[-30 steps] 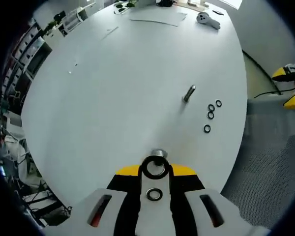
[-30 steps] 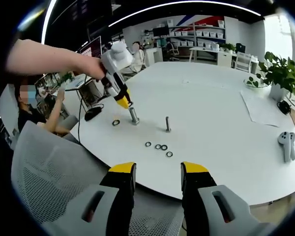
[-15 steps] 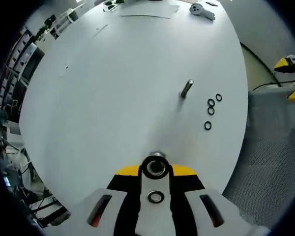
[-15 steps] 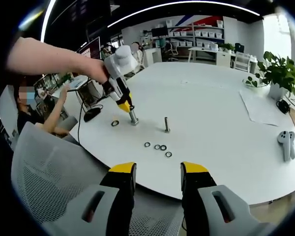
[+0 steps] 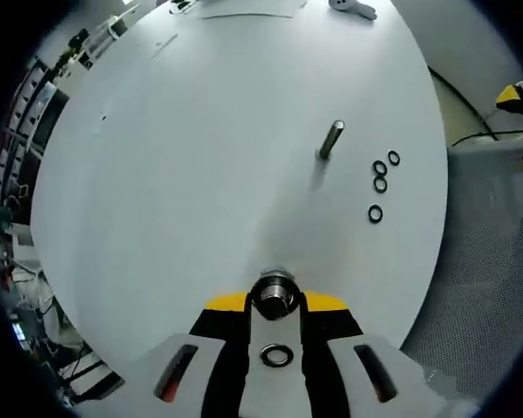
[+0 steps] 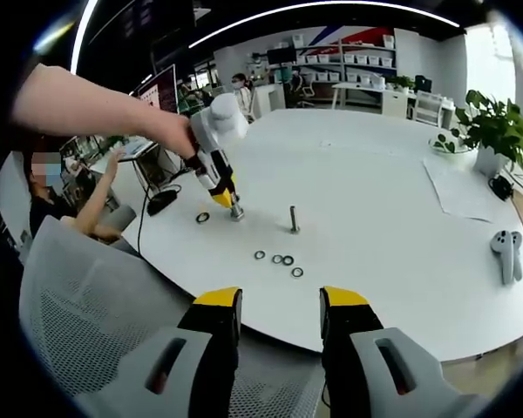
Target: Place the washer onto the threaded stud by aligning its center hole with the stud, sliding it down to the base, and recovering from edge contact or off-axis alignment until the washer reaches the visible bottom stop.
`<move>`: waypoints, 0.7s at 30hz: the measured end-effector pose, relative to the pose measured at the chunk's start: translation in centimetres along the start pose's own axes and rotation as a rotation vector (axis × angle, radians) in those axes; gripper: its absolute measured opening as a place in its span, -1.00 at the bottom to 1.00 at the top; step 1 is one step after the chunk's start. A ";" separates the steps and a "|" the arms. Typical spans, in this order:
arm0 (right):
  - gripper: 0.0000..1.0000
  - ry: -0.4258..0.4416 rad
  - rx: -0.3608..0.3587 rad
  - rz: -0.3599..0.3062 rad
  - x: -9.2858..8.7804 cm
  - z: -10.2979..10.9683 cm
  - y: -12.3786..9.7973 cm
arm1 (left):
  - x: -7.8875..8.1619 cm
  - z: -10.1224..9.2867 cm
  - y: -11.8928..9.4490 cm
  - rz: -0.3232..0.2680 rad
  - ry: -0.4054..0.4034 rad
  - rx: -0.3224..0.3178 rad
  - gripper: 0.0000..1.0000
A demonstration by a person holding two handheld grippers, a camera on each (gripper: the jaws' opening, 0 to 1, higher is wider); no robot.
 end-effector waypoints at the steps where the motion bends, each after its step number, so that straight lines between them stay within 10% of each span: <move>1: -0.24 -0.001 -0.001 0.001 0.0 0.0 0.0 | -0.1 0.1 0.5 0.005 0.004 0.003 -0.61; 21: -0.25 -0.002 -0.003 0.015 -0.1 0.1 -0.1 | -1.3 0.2 3.4 -0.007 0.015 0.026 -0.56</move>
Point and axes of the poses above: the point that each gripper's makers call its tool centre point, and the gripper's own axes: y roughly forward along the fingers, z roughly to its left, x roughly out of its top, the point moved 7 cm from there along -y, roughly backward along the fingers, and after that the axes turned 14 degrees about -z, right-handed, at the moved point
